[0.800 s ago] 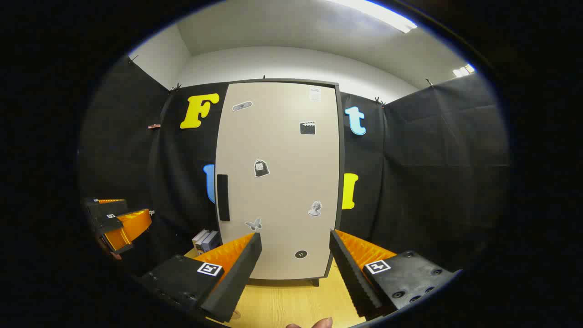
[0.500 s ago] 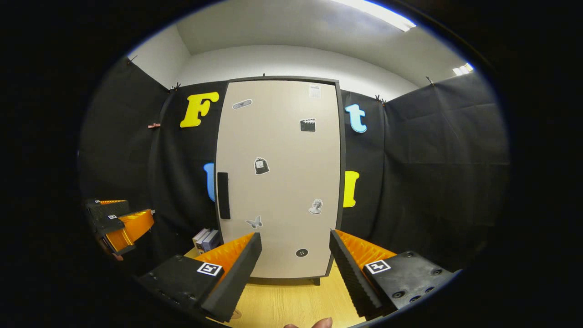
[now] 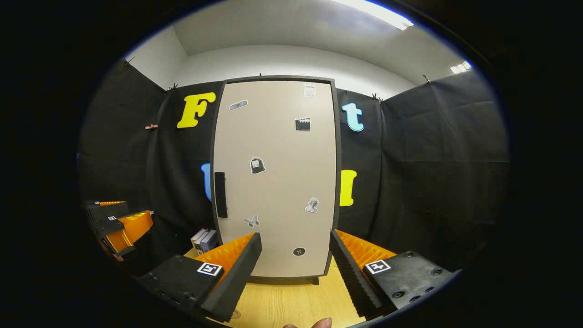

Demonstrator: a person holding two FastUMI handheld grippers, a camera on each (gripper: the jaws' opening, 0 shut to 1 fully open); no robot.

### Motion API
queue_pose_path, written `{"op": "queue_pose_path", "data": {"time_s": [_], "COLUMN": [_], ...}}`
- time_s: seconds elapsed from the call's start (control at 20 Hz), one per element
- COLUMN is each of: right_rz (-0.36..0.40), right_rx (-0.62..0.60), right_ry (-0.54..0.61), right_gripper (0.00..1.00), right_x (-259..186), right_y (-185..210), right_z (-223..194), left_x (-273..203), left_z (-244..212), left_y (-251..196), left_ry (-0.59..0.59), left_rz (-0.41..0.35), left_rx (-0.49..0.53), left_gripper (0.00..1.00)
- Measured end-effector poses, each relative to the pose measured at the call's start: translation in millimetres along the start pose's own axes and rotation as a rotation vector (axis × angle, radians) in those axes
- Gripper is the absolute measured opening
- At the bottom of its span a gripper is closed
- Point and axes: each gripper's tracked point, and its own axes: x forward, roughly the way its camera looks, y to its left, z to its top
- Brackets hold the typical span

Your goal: Open the cabinet door with the right hand, grasp the bottle in the cabinet with the left hand and place it on the coaster, then close the cabinet door with the right hand.

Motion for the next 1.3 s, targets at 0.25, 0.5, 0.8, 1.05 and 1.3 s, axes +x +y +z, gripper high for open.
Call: {"op": "queue_pose_path", "data": {"time_s": [0.25, 0.5, 0.8, 1.05, 1.3], "right_rz": [-0.003, -0.002, 0.043, 0.114, 0.184], "right_rx": [-0.001, 0.002, 0.009, 0.006, 0.054], "right_ry": [-0.002, -0.001, 0.005, -0.015, -0.012], "right_gripper": [0.98, 0.98, 0.97, 0.97, 0.97], "right_x": [1.3, 2.9, 20.7, 54.8, 94.2], "right_y": [0.1, 1.7, 27.6, 72.8, 120.8], "right_z": [-0.1, -1.2, -3.1, 6.7, 3.9], "left_x": [-0.8, -0.2, 4.1, 11.8, 20.6], "left_z": [0.5, -0.8, -4.2, -14.9, -25.1], "left_y": [-1.0, -2.3, 6.5, 25.5, 49.0], "left_ry": [-0.003, -0.002, -0.003, 0.01, 0.023], "left_rz": [-0.002, -0.005, -0.007, 0.006, 0.027], "left_rx": [0.001, 0.0, 0.009, 0.002, -0.006], "left_gripper": [0.98, 0.98, 0.98, 0.97, 0.97]}}
